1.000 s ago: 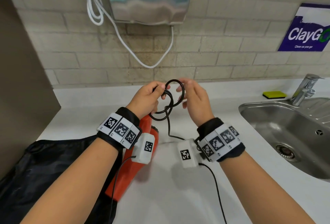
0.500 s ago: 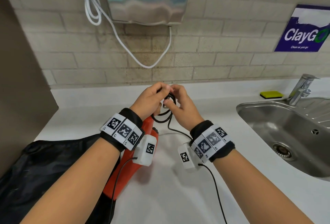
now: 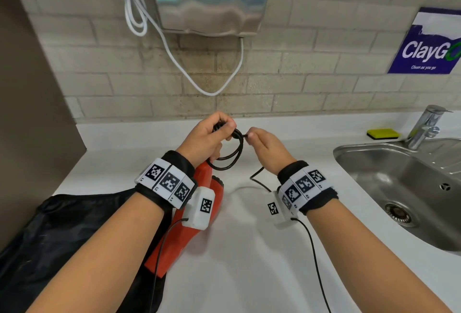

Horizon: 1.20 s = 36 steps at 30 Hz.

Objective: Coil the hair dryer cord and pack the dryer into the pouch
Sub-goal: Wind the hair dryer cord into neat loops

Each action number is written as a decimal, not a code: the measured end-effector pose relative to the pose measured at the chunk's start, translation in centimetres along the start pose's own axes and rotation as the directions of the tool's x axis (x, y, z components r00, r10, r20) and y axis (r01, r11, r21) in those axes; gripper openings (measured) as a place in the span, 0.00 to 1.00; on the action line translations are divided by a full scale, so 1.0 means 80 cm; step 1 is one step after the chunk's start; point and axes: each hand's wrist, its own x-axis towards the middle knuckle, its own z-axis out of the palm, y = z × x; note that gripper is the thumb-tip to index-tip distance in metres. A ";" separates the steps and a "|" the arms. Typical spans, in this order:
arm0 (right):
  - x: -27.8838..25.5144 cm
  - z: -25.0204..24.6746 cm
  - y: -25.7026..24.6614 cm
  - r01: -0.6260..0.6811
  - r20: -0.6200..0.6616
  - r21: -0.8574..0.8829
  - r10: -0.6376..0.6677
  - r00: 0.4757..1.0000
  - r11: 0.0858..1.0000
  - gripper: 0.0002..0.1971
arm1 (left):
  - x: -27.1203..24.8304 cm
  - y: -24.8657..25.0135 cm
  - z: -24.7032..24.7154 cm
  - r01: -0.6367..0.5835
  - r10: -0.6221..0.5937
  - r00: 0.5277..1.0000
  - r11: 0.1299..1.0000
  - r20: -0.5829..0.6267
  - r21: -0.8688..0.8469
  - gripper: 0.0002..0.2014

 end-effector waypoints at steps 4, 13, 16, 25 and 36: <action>0.007 -0.010 -0.013 0.086 -0.149 -0.073 -0.096 0.984 0.994 0.08 | 0.001 0.002 0.001 0.028 -0.030 0.999 0.998 0.035 0.063 0.07; 0.009 -0.018 -0.025 0.178 -0.256 -0.122 -0.204 0.945 0.977 0.15 | 0.000 0.011 0.015 0.116 -0.126 0.980 0.991 0.154 0.071 0.11; 0.002 -0.019 -0.014 0.120 -0.288 -0.125 -0.152 0.945 0.985 0.15 | 0.001 0.010 0.013 0.126 -0.128 0.988 0.991 0.082 0.035 0.11; -0.066 0.002 0.088 -0.607 0.101 -0.539 0.760 0.642 0.585 0.28 | 0.004 0.008 0.004 0.134 -0.134 0.990 0.991 -0.032 -0.024 0.12; -0.070 0.009 0.084 -0.631 0.127 -0.046 0.632 0.765 0.774 0.05 | 0.011 0.003 0.007 0.165 -0.171 0.983 0.983 -0.074 -0.077 0.09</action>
